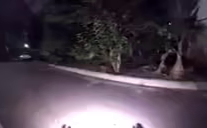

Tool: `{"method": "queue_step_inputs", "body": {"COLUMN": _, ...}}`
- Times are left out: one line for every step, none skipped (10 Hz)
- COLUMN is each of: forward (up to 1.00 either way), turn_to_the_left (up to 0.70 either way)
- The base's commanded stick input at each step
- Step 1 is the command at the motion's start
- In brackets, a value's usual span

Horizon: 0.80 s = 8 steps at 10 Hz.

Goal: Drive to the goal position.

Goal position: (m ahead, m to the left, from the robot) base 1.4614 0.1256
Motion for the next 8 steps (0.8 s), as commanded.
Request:
{"method": "queue_step_inputs", "body": {"forward": 0.45, "turn_to_the_left": 0.27}}
{"method": "queue_step_inputs", "body": {"forward": 0.45, "turn_to_the_left": 0.27}}
{"method": "queue_step_inputs", "body": {"forward": 0.45, "turn_to_the_left": 0.27}}
{"method": "queue_step_inputs", "body": {"forward": 0.45, "turn_to_the_left": 0.27}}
{"method": "queue_step_inputs", "body": {"forward": 0.45, "turn_to_the_left": 0.27}}
{"method": "queue_step_inputs", "body": {"forward": 0.45, "turn_to_the_left": 0.27}}
{"method": "queue_step_inputs", "body": {"forward": 0.45, "turn_to_the_left": 0.27}}
{"method": "queue_step_inputs", "body": {"forward": 0.45, "turn_to_the_left": 0.27}}
